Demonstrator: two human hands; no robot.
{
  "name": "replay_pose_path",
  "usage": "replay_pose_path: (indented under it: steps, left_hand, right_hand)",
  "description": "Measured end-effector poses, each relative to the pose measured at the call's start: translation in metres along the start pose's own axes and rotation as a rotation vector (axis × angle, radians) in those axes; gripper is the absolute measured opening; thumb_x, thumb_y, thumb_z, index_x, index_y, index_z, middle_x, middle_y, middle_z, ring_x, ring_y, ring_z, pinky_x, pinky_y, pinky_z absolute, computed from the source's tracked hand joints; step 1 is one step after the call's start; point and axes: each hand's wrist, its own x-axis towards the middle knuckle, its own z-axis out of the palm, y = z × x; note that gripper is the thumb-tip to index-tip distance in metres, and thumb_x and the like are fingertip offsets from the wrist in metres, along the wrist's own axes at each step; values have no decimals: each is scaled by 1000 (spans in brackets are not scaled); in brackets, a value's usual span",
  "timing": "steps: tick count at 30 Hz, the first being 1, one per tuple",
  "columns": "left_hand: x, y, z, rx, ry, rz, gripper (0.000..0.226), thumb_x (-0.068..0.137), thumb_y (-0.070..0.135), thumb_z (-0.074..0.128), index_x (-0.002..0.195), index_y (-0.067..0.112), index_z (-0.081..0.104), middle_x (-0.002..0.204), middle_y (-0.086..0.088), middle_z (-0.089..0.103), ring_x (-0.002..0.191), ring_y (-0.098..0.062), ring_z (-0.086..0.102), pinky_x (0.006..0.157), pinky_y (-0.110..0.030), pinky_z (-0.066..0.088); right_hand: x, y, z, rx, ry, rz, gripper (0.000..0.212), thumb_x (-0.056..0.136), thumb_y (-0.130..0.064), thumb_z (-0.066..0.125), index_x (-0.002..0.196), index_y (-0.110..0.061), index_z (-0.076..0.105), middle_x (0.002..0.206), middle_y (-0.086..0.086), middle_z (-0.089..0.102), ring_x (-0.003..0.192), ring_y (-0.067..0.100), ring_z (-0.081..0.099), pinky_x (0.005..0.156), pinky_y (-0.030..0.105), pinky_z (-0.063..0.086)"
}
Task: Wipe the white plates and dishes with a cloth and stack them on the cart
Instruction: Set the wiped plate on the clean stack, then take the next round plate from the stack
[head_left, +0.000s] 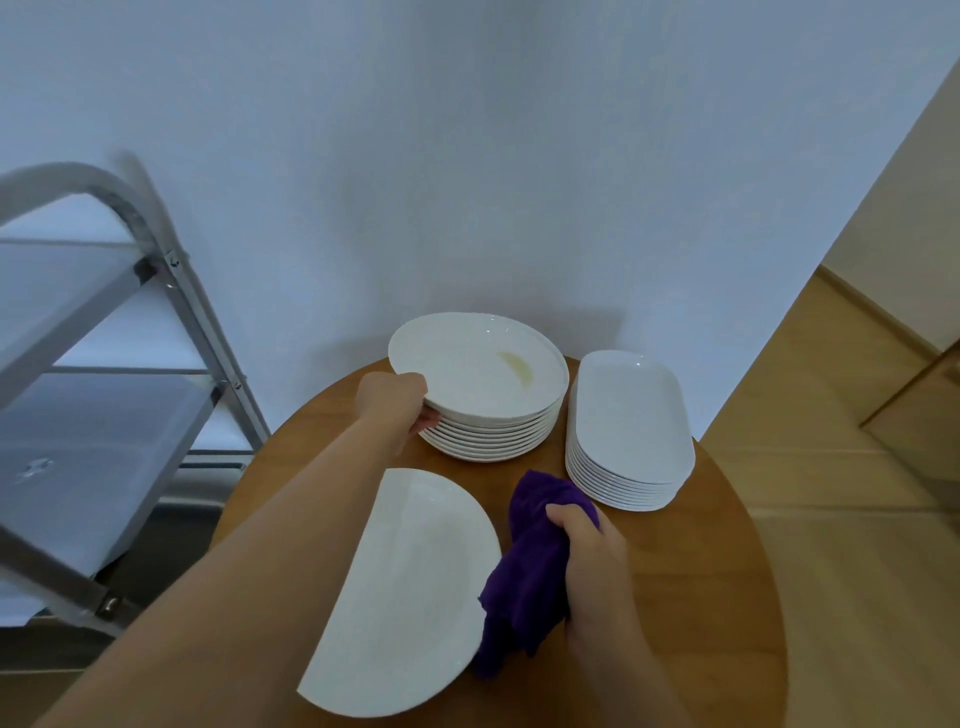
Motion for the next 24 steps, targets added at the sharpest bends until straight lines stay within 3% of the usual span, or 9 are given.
replay_pose_path:
  steps: [3, 8, 12, 15, 17, 20, 22, 24]
  left_hand:
    - [-15, -7, -7, -201, 17, -7, 4, 84, -1, 55, 87, -3, 56, 91, -22, 63, 68, -29, 64, 38, -24, 52]
    - [-52, -13, -21, -340, 10, -1, 8, 83, -1, 57, 76, 5, 56, 83, -16, 64, 69, -26, 65, 42, -25, 53]
    - [-101, -21, -37, -275, -35, 75, 11, 84, 0, 57, 73, 3, 57, 73, -14, 63, 60, -22, 63, 50, -28, 55]
    - [-145, -35, -54, -263, -94, 128, 16, 85, 1, 56, 69, 3, 60, 54, -5, 64, 48, -14, 63, 50, -26, 55]
    - [-170, -47, -64, -197, -121, 163, 15, 86, 6, 57, 72, 5, 63, 51, 0, 66, 53, -14, 67, 55, -28, 55]
    - [-194, -62, -81, -110, -106, 162, 15, 86, 22, 61, 79, 9, 64, 65, -6, 70, 67, -23, 69, 61, -33, 55]
    - [-200, -69, -100, -213, -131, 19, 27, 84, 43, 61, 91, 17, 59, 86, -8, 68, 79, -27, 68, 63, -36, 55]
    - [-205, -72, -120, -428, -319, -169, 45, 78, 56, 60, 103, 18, 57, 103, -13, 65, 95, -35, 64, 73, -46, 55]
  right_hand:
    - [-4, -5, 2, 25, 10, -2, 15, 83, -15, 63, 88, -27, 55, 92, 4, 62, 86, 22, 59, 58, 30, 45]
    - [-20, -17, 5, 193, 31, 105, 37, 78, -18, 70, 109, -20, 51, 97, 7, 61, 87, 26, 59, 57, 33, 49]
    - [-50, -28, 8, 411, -63, 64, 66, 46, -37, 84, 105, -20, 61, 97, 8, 71, 91, 31, 66, 76, 46, 55]
    - [-75, -31, 0, 452, -125, -34, 54, 56, -16, 81, 107, -16, 65, 97, 10, 73, 88, 33, 69, 81, 53, 54]
    - [-92, -28, -9, 418, -87, -25, 38, 66, -1, 72, 102, -11, 65, 93, 12, 71, 86, 34, 67, 83, 52, 53]
    - [-117, -17, -28, 384, -98, 23, 24, 72, 2, 64, 94, -7, 64, 87, 13, 69, 78, 31, 65, 74, 46, 53]
    - [-133, -11, -43, 358, -111, 55, 26, 71, 0, 64, 96, -6, 64, 83, 13, 71, 78, 31, 65, 71, 42, 53]
    - [-148, -5, -58, 291, -128, 87, 34, 63, -3, 67, 96, -5, 64, 75, 12, 72, 77, 31, 65, 64, 39, 54]
